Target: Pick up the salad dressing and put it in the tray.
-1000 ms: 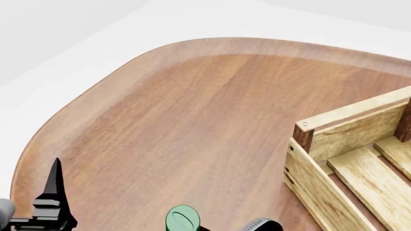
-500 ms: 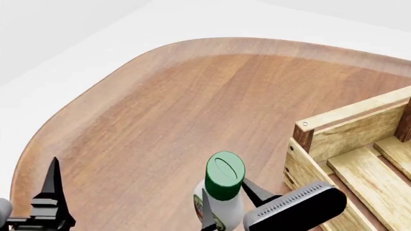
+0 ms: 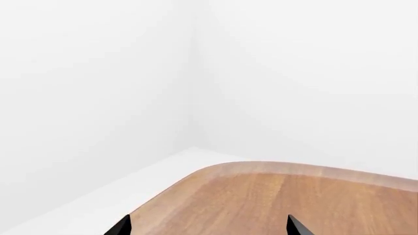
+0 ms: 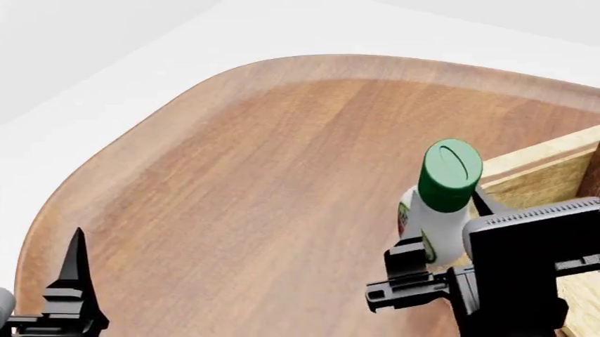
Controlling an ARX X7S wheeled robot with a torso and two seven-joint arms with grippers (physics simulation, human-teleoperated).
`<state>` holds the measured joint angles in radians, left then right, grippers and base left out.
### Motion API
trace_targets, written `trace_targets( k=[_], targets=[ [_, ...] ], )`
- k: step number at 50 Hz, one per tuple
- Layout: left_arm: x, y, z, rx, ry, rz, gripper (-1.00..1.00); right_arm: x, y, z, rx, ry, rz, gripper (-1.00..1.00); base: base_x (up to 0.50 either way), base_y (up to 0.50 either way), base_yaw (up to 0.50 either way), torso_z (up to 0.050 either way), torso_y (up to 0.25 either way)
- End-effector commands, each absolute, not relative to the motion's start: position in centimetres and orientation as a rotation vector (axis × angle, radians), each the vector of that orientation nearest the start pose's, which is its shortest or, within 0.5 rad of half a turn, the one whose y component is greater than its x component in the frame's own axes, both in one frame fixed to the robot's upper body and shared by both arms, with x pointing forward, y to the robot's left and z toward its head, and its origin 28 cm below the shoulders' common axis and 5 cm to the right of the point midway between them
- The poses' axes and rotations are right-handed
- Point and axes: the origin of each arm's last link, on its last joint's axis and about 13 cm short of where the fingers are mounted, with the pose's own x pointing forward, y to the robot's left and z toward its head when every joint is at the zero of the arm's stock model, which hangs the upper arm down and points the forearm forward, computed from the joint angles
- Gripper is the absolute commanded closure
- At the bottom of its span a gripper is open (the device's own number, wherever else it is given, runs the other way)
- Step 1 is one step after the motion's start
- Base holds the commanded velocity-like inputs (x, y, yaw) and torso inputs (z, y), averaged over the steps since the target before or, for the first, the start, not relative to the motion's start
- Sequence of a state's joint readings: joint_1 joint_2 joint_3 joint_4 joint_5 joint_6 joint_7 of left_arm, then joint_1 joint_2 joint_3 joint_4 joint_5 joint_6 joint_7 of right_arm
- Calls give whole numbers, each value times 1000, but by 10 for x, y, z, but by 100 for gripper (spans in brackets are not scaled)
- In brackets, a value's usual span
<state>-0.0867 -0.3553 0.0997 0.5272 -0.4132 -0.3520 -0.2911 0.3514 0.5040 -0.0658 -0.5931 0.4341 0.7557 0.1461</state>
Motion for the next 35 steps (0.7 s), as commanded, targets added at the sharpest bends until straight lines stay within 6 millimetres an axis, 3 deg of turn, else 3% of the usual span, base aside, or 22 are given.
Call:
trace_targets(
  k=[1,10,25,35],
  targets=[
    [211,232,118,-42,-183,-8,-100,250,-182,189,-214,-148,-102,100,0,0,0,0,0],
    [211,232,118,-43,-181,-9,-100,262,-200,192,-237,-149,-235,100,0,0,0,0,0],
    [211,231,117,-39,-182,-7,-100,287,-244,168,-207,-69,-489,100,0,0,0,0,1],
    [211,231,117,-37,-183,-6,-100,297,-262,153,-210,-31,-571,100,0,0,0,0,0]
  ],
)
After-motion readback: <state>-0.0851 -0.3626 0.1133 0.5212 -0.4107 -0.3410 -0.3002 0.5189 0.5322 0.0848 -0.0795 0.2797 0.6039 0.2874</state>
